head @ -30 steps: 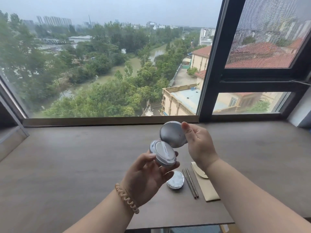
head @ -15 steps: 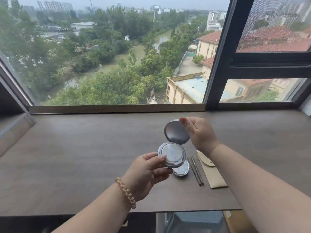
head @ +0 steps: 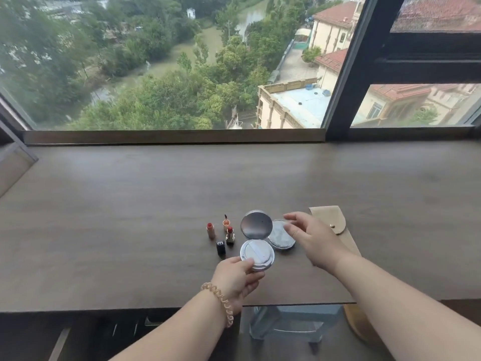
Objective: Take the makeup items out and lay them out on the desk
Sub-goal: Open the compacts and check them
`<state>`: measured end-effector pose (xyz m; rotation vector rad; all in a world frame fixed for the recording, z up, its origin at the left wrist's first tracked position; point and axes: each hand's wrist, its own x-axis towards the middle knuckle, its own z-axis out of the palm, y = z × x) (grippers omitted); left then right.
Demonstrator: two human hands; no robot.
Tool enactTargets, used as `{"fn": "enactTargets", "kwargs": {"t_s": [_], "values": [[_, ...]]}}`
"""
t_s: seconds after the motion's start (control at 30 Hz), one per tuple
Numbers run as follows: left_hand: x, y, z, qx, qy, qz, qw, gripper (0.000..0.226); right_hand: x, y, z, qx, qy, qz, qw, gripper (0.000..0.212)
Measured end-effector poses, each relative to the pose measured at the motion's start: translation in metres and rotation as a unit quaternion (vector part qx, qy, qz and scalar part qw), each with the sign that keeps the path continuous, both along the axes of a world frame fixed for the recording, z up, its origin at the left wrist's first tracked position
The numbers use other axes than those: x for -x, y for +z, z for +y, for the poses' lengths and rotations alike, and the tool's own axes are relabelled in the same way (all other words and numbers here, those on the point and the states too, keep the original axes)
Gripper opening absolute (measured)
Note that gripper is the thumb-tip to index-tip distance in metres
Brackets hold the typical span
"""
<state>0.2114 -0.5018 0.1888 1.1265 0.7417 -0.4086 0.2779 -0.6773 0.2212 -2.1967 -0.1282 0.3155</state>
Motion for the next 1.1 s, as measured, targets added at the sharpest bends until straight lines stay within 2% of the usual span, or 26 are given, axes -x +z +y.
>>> {"fn": "enactTargets", "kwargs": {"t_s": [0.13, 0.3, 0.4, 0.47, 0.57, 0.7, 0.8, 0.9, 0.97, 1.03, 1.1], "values": [[-0.019, -0.024, -0.007, -0.027, 0.026, 0.021, 0.999, 0.013, 0.004, -0.029, 0.005, 0.095, 0.050, -0.004, 0.994, 0.041], [-0.038, -0.042, -0.015, -0.053, 0.042, 0.026, 0.997, 0.013, -0.006, -0.050, -0.002, 0.160, 0.032, -0.034, 0.986, 0.041], [-0.047, -0.050, -0.018, -0.109, 0.053, 0.019, 0.992, 0.014, -0.008, -0.061, -0.014, 0.197, 0.033, -0.048, 0.979, 0.040], [-0.050, -0.056, -0.018, -0.145, 0.061, 0.017, 0.987, 0.007, -0.010, -0.066, -0.019, 0.218, 0.039, -0.049, 0.974, 0.042], [-0.052, -0.062, -0.020, -0.191, 0.071, 0.020, 0.979, 0.015, -0.015, -0.069, -0.021, 0.240, 0.055, -0.058, 0.968, 0.047], [-0.051, -0.068, -0.022, -0.257, 0.102, 0.047, 0.960, 0.014, -0.026, -0.073, -0.011, 0.282, 0.083, -0.056, 0.954, 0.060], [-0.050, -0.071, -0.023, -0.269, 0.110, 0.067, 0.955, 0.016, -0.038, -0.080, -0.004, 0.312, 0.122, -0.037, 0.941, 0.072], [-0.047, -0.069, -0.024, -0.276, 0.110, 0.075, 0.952, 0.018, -0.049, -0.084, 0.000, 0.316, 0.132, -0.021, 0.939, 0.077], [-0.045, -0.065, -0.026, -0.278, 0.115, 0.075, 0.951, 0.028, -0.054, -0.087, 0.000, 0.301, 0.131, -0.028, 0.944, 0.076], [-0.041, -0.059, -0.026, -0.309, 0.111, 0.077, 0.941, 0.036, -0.057, -0.088, -0.002, 0.277, 0.130, -0.036, 0.951, 0.076], [-0.037, -0.047, -0.028, -0.349, 0.106, 0.076, 0.928, 0.032, -0.058, -0.088, -0.005, 0.241, 0.110, -0.032, 0.964, 0.079]]}}
